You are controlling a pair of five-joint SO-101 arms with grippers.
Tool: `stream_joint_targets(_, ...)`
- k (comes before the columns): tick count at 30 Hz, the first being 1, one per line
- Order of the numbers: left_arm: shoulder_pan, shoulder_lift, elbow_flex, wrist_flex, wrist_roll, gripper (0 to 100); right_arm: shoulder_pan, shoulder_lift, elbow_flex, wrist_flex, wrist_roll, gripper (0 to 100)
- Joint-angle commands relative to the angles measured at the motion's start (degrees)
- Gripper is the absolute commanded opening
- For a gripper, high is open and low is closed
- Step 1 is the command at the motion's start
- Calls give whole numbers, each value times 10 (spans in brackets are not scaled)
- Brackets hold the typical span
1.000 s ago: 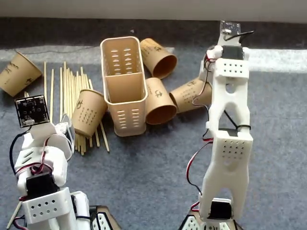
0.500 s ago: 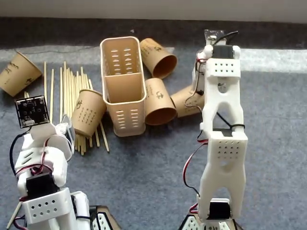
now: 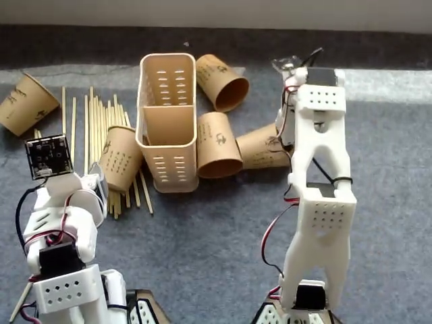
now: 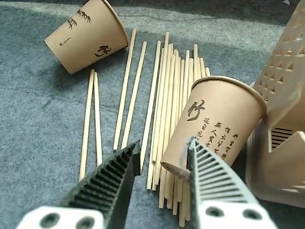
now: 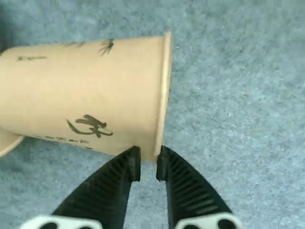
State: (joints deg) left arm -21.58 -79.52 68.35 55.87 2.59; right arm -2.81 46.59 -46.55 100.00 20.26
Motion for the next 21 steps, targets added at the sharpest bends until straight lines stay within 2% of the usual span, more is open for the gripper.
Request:
stream_joint_targets(1, 32, -5, 3, -3, 3, 174, 30, 4, -80, 8, 8, 5)
stream_joint_targets(6, 41, -5, 3, -3, 3, 172, 74, -49, -234, 9, 8, 5)
stream_joint_targets(10, 41, -5, 7, -3, 3, 172, 72, -148, -259, 8, 8, 5)
stream_joint_targets(16, 41, -5, 9, -3, 3, 172, 23, -324, -249, 8, 8, 5)
stream_joint_targets(21, 41, -5, 9, -1, 3, 172, 76, -331, -102, -6, 7, 6)
